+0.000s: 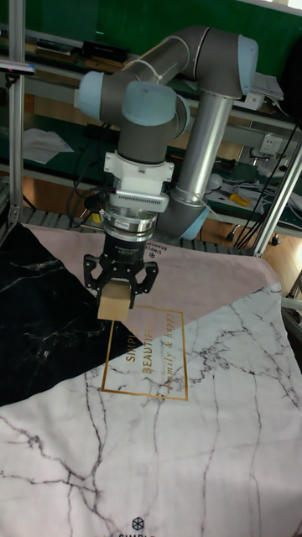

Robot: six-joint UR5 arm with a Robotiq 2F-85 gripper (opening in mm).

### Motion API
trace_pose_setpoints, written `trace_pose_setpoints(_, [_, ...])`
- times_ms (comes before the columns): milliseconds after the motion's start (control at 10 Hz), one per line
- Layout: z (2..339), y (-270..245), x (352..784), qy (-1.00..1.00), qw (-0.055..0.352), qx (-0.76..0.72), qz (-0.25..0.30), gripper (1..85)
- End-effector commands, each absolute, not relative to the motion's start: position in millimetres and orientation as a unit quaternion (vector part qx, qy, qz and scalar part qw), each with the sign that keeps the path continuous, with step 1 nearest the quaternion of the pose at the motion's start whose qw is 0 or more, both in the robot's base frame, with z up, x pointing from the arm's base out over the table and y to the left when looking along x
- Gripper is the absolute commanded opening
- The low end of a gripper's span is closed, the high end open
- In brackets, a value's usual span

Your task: Pick up the small block on the left and move it to the right

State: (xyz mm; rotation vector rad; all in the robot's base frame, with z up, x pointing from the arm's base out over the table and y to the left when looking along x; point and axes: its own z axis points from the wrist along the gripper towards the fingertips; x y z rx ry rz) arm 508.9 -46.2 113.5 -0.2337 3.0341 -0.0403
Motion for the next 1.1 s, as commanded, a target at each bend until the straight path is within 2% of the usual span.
trace_pose_setpoints(0, [117, -65, 520, 0.989, 0.068, -0.115, -0.060, 1.0])
trace_pose_setpoints(100, [115, -55, 512, 0.992, 0.055, -0.112, -0.037, 1.0])
trace_pose_setpoints(200, [119, -17, 510, 0.994, 0.041, -0.100, 0.002, 1.0])
trace_pose_setpoints(500, [127, 83, 510, 0.995, 0.021, -0.091, 0.023, 1.0])
trace_pose_setpoints(700, [129, 138, 519, 0.996, 0.033, -0.069, 0.043, 1.0])
trace_pose_setpoints(900, [129, 172, 536, 0.998, 0.057, -0.017, 0.030, 1.0])
trace_pose_setpoints(1000, [117, 197, 541, 0.997, 0.067, -0.002, 0.046, 1.0])
